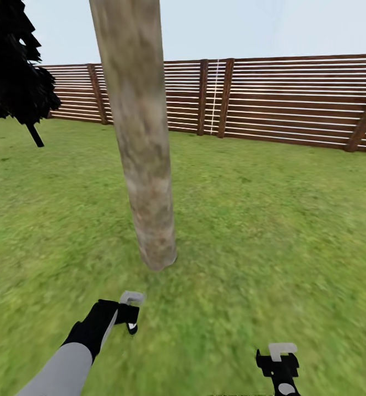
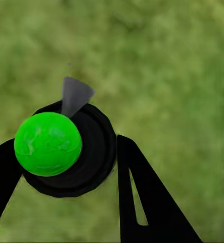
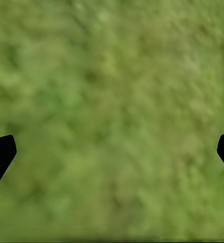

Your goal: In the garden, pick up the pesticide atomizer on the floor and spray pesticide onto both trees until each tree trunk is fully covered.

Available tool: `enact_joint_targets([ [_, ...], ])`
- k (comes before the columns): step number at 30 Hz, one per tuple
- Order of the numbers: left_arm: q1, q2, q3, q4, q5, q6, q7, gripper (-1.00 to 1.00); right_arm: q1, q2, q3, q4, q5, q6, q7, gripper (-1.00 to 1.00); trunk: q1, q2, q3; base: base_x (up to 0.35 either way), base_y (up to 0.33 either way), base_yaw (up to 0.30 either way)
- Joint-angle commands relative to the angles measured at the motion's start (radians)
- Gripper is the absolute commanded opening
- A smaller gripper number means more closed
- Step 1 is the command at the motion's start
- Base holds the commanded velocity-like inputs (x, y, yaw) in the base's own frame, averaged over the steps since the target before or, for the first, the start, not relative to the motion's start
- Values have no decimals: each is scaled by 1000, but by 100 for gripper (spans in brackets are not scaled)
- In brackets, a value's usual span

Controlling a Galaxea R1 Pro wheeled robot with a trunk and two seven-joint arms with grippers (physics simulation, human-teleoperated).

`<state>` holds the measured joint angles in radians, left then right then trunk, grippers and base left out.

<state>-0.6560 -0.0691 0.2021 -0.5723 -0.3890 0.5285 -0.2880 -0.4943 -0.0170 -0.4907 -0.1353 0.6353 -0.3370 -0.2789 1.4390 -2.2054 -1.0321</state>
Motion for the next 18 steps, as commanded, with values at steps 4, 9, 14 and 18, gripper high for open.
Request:
enact_joint_targets([
  [4, -40, -1, 9, -1, -10, 10, -10, -100, -1, 0, -8, 2, 10, -4, -3, 100, 0, 0, -1, 1, 1, -193],
  [9, -66, 3, 8, -1, -13, 57, -10, -100, -1, -2, -8, 2, 10, -4, -3, 100, 0, 0, -1, 0, 0, -30],
  [14, -72, 5, 8, -3, -12, 64, -12, -100, -1, -5, -8, 2, 10, -4, -2, 100, 0, 0, -1, 0, 0, -1],
  [18, -103, -2, 8, -44, -12, 76, -18, -100, -1, -7, -8, 2, 10, -4, -2, 100, 0, 0, -1, 0, 0, 0],
])
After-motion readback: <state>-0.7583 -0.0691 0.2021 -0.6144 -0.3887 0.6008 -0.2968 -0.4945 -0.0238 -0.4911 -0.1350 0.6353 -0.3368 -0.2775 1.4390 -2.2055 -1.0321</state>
